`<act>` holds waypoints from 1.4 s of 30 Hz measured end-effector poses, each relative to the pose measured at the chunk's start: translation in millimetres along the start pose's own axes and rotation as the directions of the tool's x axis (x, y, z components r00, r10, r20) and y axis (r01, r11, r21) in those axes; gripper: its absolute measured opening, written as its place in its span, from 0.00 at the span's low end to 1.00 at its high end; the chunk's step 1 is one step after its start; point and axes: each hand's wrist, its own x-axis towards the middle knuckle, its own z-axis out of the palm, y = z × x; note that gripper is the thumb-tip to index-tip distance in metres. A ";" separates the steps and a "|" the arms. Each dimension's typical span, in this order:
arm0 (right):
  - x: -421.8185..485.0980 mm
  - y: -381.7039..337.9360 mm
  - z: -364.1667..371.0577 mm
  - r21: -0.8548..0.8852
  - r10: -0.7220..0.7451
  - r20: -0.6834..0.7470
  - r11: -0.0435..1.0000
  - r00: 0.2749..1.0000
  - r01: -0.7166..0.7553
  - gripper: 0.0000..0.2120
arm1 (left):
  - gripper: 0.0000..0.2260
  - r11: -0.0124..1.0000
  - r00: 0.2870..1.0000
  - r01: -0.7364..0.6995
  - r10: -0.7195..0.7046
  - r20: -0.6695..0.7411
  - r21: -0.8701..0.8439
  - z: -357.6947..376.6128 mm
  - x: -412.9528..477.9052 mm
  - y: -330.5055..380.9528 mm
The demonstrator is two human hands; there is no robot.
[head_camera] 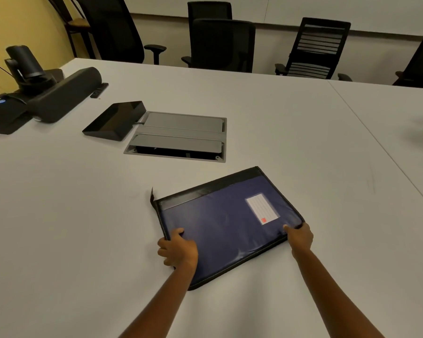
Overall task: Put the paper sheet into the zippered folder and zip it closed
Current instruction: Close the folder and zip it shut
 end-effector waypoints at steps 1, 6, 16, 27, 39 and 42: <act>-2.9 1.6 2.7 0.026 0.006 -0.017 1.000 1.000 -0.005 0.25 | 0.17 1.000 1.000 -0.002 0.003 0.013 -0.009 4.4 -5.5 0.1; -24.1 10.1 23.0 0.079 0.034 -0.057 0.996 0.998 -0.030 0.20 | 0.19 0.998 0.994 -0.022 0.027 0.106 -0.052 26.4 -35.3 6.1; -42.2 23.0 45.2 0.101 0.067 -0.093 0.993 0.993 -0.058 0.24 | 0.30 0.836 0.882 -0.452 0.367 0.297 0.312 43.8 -30.3 44.2; -34.6 28.7 51.1 0.106 0.124 -0.182 0.989 0.975 -0.106 0.21 | 0.27 0.560 0.726 -0.685 0.469 0.502 0.467 18.3 81.9 110.1; -19.8 25.4 40.8 0.339 0.246 -0.103 0.920 0.964 -0.199 0.14 | 0.25 0.728 0.778 -0.542 0.246 0.578 0.420 25.8 100.1 99.4; -13.1 24.9 32.8 0.333 0.215 -0.101 0.927 0.971 -0.170 0.16 | 0.22 0.730 0.809 -0.526 0.272 0.521 0.436 29.9 95.5 85.9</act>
